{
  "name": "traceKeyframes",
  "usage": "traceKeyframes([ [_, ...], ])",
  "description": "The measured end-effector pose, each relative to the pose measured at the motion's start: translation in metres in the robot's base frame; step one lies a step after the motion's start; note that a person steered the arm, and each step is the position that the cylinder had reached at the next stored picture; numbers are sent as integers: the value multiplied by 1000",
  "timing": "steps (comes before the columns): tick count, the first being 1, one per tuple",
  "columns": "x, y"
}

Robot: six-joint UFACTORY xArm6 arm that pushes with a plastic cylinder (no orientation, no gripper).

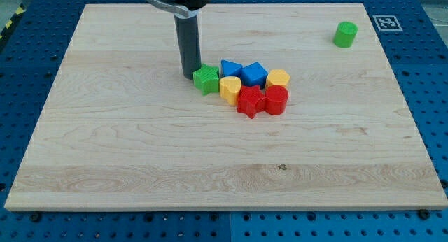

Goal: Move arm away from the group of blocks

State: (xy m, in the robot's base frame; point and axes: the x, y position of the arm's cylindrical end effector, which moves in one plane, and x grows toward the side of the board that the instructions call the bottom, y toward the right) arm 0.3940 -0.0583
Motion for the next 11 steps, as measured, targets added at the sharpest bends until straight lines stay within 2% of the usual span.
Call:
traceKeyframes([
  [2, 0, 7],
  [3, -16, 10],
  [4, -62, 22],
  [7, -78, 83],
  [9, -117, 105],
  [11, -123, 139],
])
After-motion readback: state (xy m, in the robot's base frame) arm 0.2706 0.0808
